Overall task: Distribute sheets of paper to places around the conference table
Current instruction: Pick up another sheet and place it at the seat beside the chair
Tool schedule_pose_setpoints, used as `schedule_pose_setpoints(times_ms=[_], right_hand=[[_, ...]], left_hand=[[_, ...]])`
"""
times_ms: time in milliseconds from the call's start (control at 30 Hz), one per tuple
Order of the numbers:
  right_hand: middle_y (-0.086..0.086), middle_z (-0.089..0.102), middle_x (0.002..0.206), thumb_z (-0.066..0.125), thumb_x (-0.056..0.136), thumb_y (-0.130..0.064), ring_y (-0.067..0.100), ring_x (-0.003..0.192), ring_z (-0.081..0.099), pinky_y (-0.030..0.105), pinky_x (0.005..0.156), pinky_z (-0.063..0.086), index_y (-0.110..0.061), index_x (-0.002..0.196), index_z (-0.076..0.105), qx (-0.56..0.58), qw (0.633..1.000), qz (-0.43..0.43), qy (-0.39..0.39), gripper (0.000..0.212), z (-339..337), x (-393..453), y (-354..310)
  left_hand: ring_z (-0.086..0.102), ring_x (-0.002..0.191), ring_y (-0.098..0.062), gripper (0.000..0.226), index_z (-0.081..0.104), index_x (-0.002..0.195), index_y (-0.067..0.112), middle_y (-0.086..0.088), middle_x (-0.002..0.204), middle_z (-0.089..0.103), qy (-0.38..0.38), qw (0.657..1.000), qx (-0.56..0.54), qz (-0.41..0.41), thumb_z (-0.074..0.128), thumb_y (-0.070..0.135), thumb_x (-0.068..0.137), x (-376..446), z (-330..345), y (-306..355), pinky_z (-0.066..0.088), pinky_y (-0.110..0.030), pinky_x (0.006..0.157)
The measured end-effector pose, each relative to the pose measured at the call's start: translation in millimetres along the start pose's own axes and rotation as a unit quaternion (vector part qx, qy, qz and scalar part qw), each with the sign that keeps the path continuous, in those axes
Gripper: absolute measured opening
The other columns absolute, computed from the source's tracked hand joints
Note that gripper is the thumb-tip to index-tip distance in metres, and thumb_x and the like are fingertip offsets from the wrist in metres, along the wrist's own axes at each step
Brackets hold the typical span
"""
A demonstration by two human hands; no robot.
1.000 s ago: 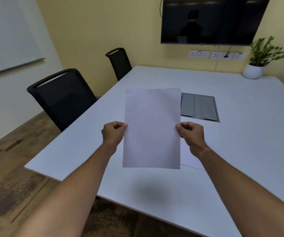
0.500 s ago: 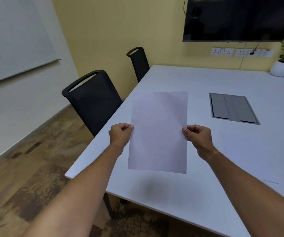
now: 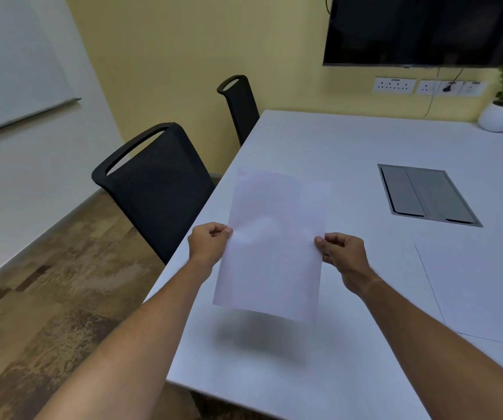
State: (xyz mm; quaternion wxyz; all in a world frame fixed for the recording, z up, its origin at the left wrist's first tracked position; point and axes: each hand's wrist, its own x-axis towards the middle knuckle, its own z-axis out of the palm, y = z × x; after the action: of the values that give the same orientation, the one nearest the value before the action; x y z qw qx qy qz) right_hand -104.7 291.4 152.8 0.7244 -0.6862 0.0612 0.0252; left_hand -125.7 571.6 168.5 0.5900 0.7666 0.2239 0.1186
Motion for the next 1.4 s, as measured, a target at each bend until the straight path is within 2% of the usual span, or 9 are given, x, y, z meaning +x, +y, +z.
schedule_pose_setpoints(times_ms=[200,333,600,700,767,900,1067,1200,1400], right_hand=[[0.015,0.076,0.097,0.069,0.09,-0.004,0.026,0.089,0.072,0.031,0.077,0.059,0.003,0.096,0.072,0.018,0.999,0.03,0.011,0.01,14.0,59.3,9.4],[0.016,0.075,0.1,0.068,0.091,-0.004,0.026,0.091,0.072,0.031,0.08,0.058,0.005,0.097,0.071,0.061,0.996,0.046,0.036,0.012,15.2,88.4,12.6],[0.01,0.072,0.091,0.067,0.091,-0.003,0.019,0.082,0.07,0.023,0.07,0.06,-0.002,0.089,0.069,0.183,0.968,0.088,0.144,0.002,30.9,118.2,17.4],[0.009,0.071,0.088,0.068,0.09,0.0,0.018,0.081,0.07,0.027,0.073,0.062,-0.005,0.084,0.067,0.241,0.947,0.1,0.188,0.007,48.7,124.1,21.2],[0.008,0.072,0.088,0.068,0.089,0.0,0.017,0.081,0.071,0.028,0.074,0.062,-0.005,0.084,0.066,0.26,0.938,0.101,0.203,0.007,62.0,125.9,24.0],[0.009,0.072,0.089,0.069,0.089,-0.001,0.019,0.083,0.072,0.028,0.07,0.062,-0.005,0.084,0.065,0.264,0.934,0.101,0.217,0.007,83.2,128.1,30.6],[0.009,0.071,0.083,0.072,0.089,-0.007,0.019,0.081,0.072,0.027,0.065,0.06,-0.009,0.074,0.056,0.238,0.939,0.1,0.225,0.022,85.9,131.9,26.6],[0.007,0.069,0.089,0.075,0.086,-0.013,0.019,0.082,0.069,0.03,0.069,0.06,-0.006,0.092,0.063,0.211,0.938,0.103,0.256,0.015,73.6,137.5,18.5],[0.001,0.075,0.083,0.076,0.085,-0.014,0.015,0.073,0.069,0.023,0.06,0.055,-0.011,0.09,0.074,0.071,0.967,0.119,0.214,0.007,46.3,141.9,25.1]], left_hand=[[0.07,0.091,-0.028,0.014,0.073,0.08,0.01,-0.005,0.091,0.074,-0.055,0.996,-0.04,-0.051,0.072,0.022,0.087,64.9,17.8,-5.0,0.06,-0.04,0.082],[0.067,0.1,-0.027,0.016,0.074,0.082,0.012,-0.004,0.098,0.074,-0.085,0.992,-0.042,-0.088,0.076,0.028,0.083,92.4,25.7,-15.0,0.055,-0.044,0.091],[0.071,0.078,-0.022,0.03,0.069,0.092,0.007,-0.008,0.087,0.074,-0.077,0.962,-0.202,-0.167,0.075,0.034,0.083,121.9,36.3,-20.7,0.057,-0.03,0.066],[0.071,0.073,-0.019,0.022,0.068,0.085,0.007,-0.007,0.082,0.075,-0.111,0.957,-0.217,-0.158,0.077,0.027,0.082,125.5,45.4,-24.2,0.057,-0.027,0.066],[0.069,0.074,-0.019,0.018,0.064,0.078,0.007,-0.007,0.081,0.073,-0.126,0.962,-0.197,-0.141,0.077,0.019,0.083,128.1,54.3,-25.1,0.058,-0.026,0.067],[0.072,0.088,-0.021,0.008,0.07,0.09,0.009,-0.005,0.095,0.076,-0.118,0.974,-0.152,-0.118,0.074,0.011,0.085,148.0,62.3,-28.8,0.059,-0.027,0.068],[0.073,0.083,-0.02,0.005,0.068,0.085,0.011,-0.003,0.09,0.075,-0.162,0.978,-0.09,-0.095,0.074,0.01,0.085,188.3,41.2,-32.7,0.059,-0.028,0.068],[0.073,0.084,-0.017,0.009,0.069,0.093,0.012,-0.003,0.097,0.075,-0.209,0.973,-0.047,-0.087,0.073,0.008,0.086,219.0,19.1,-34.6,0.058,-0.029,0.07],[0.072,0.09,-0.018,0.013,0.07,0.099,0.009,-0.002,0.1,0.074,-0.268,0.959,0.04,-0.086,0.072,0.009,0.087,246.6,6.9,-38.4,0.058,-0.029,0.074]])
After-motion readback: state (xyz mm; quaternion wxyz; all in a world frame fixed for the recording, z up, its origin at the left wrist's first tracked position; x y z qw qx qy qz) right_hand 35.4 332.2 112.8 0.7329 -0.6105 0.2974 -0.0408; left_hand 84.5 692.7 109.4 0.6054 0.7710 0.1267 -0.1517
